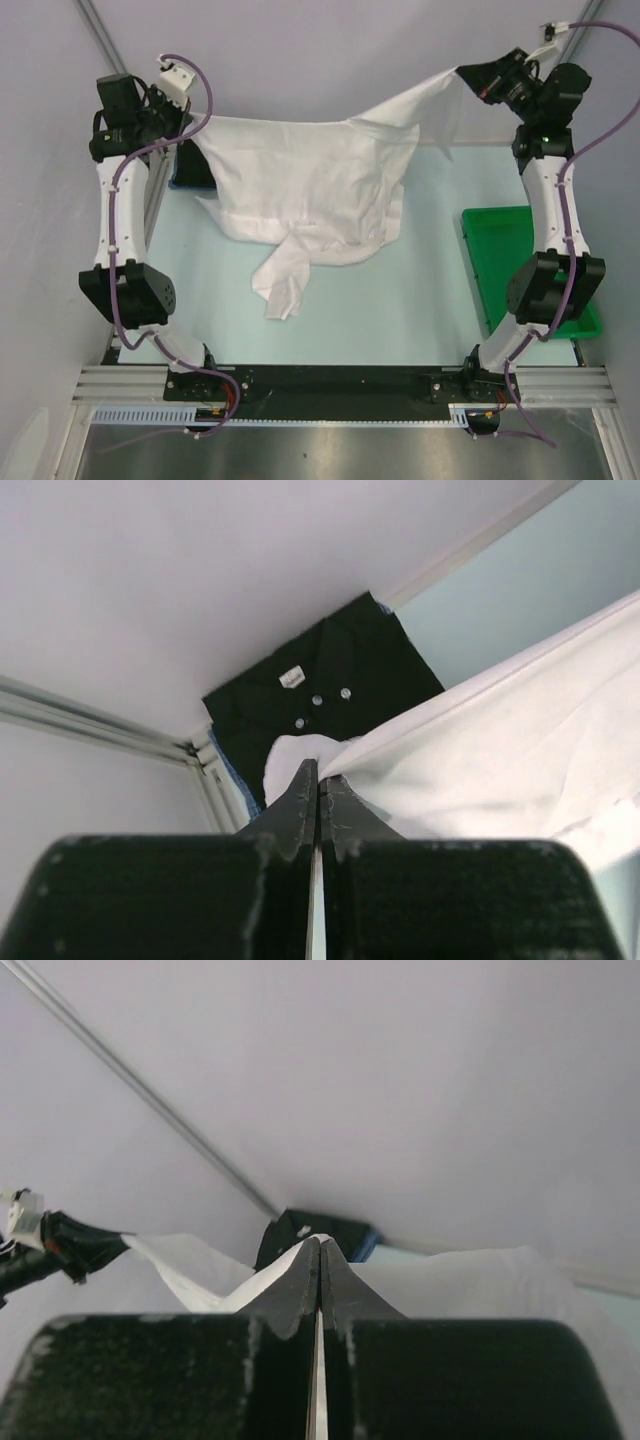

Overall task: Fold and stack the long sleeve shirts
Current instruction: Flatten the shirt out

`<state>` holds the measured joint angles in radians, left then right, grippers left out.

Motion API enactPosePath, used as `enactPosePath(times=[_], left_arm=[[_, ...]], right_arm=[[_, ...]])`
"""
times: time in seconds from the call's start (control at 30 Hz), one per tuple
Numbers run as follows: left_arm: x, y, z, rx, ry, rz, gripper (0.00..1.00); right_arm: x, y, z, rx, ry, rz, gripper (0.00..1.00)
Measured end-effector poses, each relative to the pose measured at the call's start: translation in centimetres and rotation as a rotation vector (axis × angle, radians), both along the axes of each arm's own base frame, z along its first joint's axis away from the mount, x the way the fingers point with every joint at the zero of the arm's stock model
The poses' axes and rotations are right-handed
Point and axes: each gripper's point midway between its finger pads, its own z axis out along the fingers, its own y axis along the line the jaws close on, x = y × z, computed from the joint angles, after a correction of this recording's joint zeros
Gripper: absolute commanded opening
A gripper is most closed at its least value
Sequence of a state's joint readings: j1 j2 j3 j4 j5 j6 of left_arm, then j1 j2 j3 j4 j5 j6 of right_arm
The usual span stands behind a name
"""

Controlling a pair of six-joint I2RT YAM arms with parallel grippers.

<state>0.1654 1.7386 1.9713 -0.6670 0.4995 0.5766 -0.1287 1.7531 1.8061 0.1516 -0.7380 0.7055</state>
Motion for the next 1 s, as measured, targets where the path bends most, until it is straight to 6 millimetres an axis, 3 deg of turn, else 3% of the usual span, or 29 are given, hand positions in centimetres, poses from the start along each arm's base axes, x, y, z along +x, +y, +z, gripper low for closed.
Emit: enactPosePath(times=[0.17, 0.47, 0.63, 0.9, 1.0], left_arm=[[-1.9, -1.7, 4.9, 0.04, -0.161, -0.017, 0.0], [-9.2, -5.5, 14.8, 0.102, -0.532, -0.025, 0.0], [-13.7, -5.7, 20.0, 0.076, -0.691, -0.012, 0.0], [-20.2, -7.0, 24.7, 0.016, -0.833, -0.057, 0.0], [-22.4, -7.3, 27.3, -0.035, -0.888, -0.066, 0.0]], right_arm=[[-3.2, -1.9, 6.9, -0.032, -0.185, -0.133, 0.0], [-11.6, -3.9, 17.8, -0.109, -0.54, -0.373, 0.0], [-16.9, -4.8, 22.2, -0.159, -0.707, -0.494, 0.0], [-26.7, -5.5, 29.0, -0.239, -0.97, -0.678, 0.0], [-30.2, -5.5, 31.6, -0.26, -1.071, -0.737, 0.0]])
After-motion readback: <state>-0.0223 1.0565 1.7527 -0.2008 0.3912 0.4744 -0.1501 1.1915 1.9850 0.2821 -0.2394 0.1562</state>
